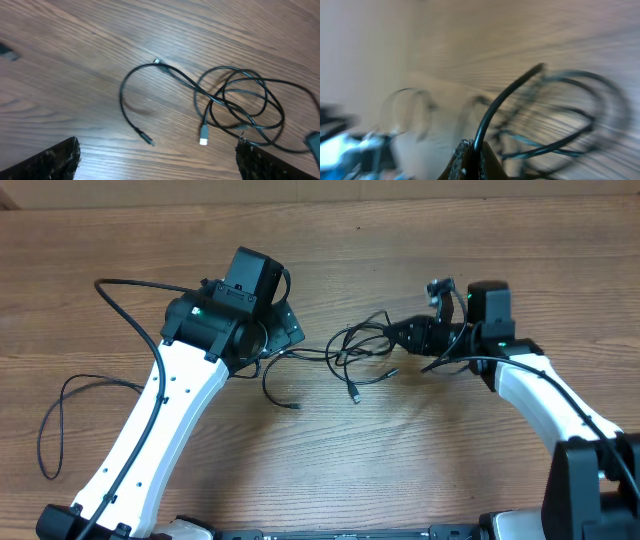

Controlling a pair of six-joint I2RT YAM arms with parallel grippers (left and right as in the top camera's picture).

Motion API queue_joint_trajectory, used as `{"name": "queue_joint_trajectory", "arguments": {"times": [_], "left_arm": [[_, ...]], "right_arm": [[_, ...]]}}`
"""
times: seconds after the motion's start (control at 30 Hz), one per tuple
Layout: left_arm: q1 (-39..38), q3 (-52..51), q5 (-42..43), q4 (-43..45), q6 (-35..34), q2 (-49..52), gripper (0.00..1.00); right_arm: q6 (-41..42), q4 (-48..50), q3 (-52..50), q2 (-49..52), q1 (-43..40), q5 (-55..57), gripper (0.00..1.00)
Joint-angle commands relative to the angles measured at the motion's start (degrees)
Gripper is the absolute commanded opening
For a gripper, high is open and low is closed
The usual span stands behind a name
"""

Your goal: Untangle cables

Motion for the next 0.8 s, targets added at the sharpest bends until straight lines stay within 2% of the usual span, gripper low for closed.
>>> {"name": "queue_joint_trajectory", "arguments": {"times": [0.0, 0.13, 0.37, 0.5, 0.63, 0.77], "left_arm": [[-1.07, -1.29, 3.78, 1.95, -0.42, 0.48, 1.00], [-2.67, -2.19, 3.65, 3.82, 0.09, 0.48, 1.00], [-4.50, -7.48, 4.15, 11.43, -0.44, 0.57, 1.00], [-4.55, -12.66, 7.19, 19.69, -1.27, 0.72, 1.00], [-4.55, -18.40, 12.39, 29.09, -1.27, 0.90, 1.00], [-4.59, -23.12, 14.21, 34.69, -1.27, 1.79, 1.00]], "right_arm": [[1.07, 0.55, 2.14, -2.73, -0.22, -13.99, 0.04], [3.93, 3.39, 2.34, -3.74, -0.22, -18.82, 0.04], [22.56, 23.58, 2.36, -4.00, -0.11, -28.74, 0.04], [29.73, 29.05, 2.36, -4.00, -0.07, -29.00, 0.04], [33.48, 30.58, 2.36, -4.00, -0.04, -28.89, 0.04], [39.80, 36.63, 2.36, -4.00, -0.07, -26.62, 0.04]]}}
